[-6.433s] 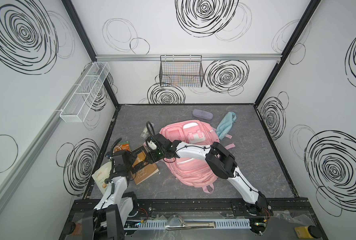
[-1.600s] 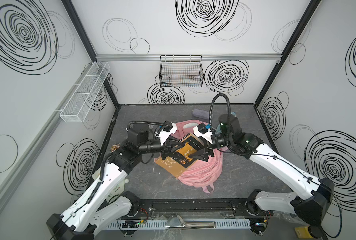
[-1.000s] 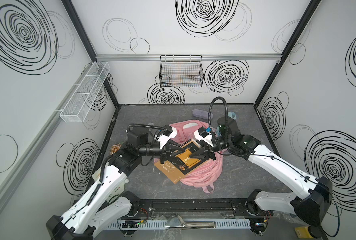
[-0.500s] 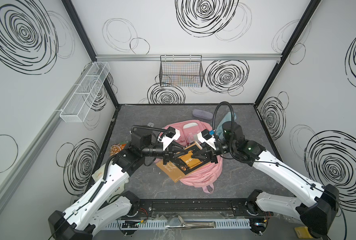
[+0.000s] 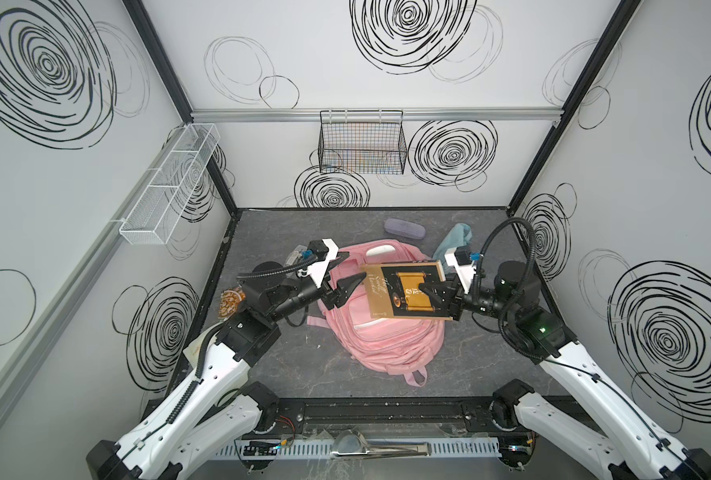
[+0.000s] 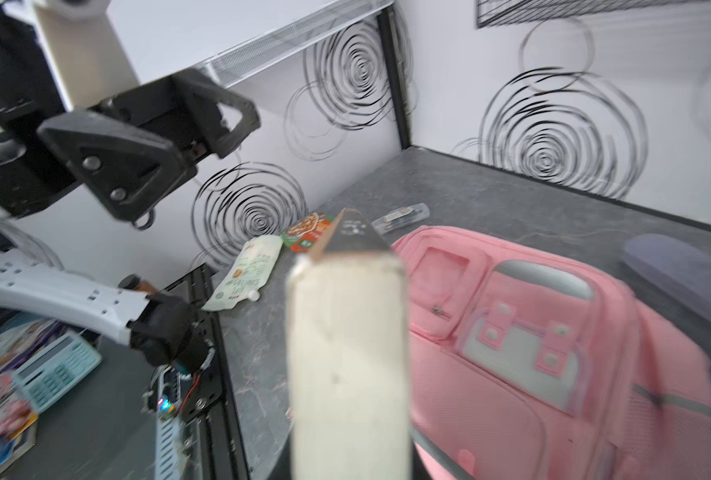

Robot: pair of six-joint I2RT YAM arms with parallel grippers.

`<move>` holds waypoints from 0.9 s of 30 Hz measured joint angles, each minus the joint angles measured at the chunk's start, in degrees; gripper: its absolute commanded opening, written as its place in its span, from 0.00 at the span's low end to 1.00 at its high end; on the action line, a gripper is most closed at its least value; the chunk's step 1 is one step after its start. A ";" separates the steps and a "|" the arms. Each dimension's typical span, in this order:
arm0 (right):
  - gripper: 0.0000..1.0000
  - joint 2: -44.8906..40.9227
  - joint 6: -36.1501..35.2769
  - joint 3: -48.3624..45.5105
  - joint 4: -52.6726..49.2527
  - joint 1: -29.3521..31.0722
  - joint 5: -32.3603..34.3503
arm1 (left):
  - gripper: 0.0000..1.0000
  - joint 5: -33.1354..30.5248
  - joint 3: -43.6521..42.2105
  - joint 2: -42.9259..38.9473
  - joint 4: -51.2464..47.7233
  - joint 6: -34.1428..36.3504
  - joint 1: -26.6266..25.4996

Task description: Pack the student bag

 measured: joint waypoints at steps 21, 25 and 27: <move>0.00 -16.96 4.90 -0.02 -3.76 -3.78 41.88 | 0.77 -23.93 0.20 30.12 -11.76 8.11 -35.65; 0.00 -17.79 4.37 -0.02 -3.76 -3.78 42.93 | 0.68 -25.70 0.26 34.64 -11.89 7.19 -36.22; 0.00 -18.03 4.13 -0.02 -3.76 -3.78 43.23 | 0.60 -26.73 0.57 36.04 -12.17 6.93 -36.22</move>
